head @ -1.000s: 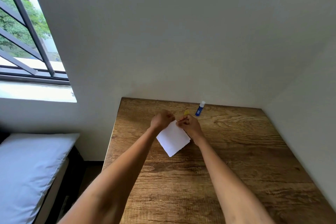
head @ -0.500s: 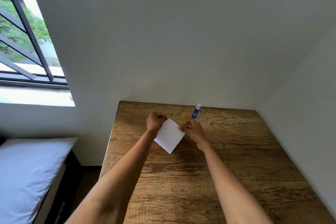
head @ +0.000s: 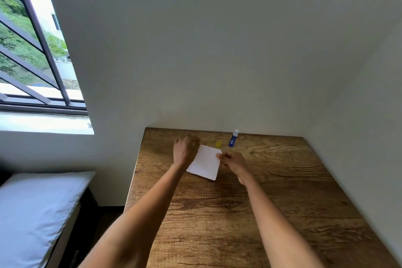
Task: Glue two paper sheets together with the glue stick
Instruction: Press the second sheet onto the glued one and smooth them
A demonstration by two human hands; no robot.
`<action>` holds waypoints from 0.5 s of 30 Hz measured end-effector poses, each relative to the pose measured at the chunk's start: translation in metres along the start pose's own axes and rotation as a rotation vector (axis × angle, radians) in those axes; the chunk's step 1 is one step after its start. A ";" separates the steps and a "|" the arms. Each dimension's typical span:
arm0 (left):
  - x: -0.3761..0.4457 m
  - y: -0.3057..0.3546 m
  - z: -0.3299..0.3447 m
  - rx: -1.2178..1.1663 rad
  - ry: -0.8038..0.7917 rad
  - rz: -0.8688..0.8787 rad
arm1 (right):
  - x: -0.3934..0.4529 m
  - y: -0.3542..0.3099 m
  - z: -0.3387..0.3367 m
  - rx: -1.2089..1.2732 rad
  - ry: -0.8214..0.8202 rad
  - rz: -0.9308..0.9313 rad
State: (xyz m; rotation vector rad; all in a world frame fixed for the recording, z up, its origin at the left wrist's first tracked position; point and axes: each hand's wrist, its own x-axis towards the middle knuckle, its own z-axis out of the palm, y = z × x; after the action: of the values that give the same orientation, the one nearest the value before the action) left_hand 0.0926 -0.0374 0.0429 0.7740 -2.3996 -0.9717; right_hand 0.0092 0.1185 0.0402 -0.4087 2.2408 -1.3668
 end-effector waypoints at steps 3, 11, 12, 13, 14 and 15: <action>0.001 0.011 -0.003 0.206 -0.102 0.296 | -0.001 -0.008 0.004 -0.102 -0.059 -0.028; 0.003 0.034 -0.003 0.059 -0.098 0.187 | -0.011 -0.022 0.009 -0.055 -0.033 -0.057; 0.004 0.035 -0.006 -0.010 -0.065 0.133 | -0.013 -0.019 0.009 -0.045 -0.035 -0.048; 0.005 0.036 -0.009 -0.064 -0.041 0.082 | -0.014 -0.015 0.009 -0.050 -0.042 -0.035; 0.007 0.036 -0.012 -0.095 -0.026 0.047 | -0.018 -0.012 0.008 -0.054 -0.047 -0.024; 0.008 0.035 -0.014 -0.109 -0.015 0.025 | -0.020 -0.008 0.008 -0.051 -0.045 -0.018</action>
State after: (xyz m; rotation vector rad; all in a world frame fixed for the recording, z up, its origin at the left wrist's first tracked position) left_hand 0.0833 -0.0281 0.0791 0.6971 -2.3415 -1.0921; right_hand 0.0305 0.1188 0.0490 -0.4730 2.2442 -1.2994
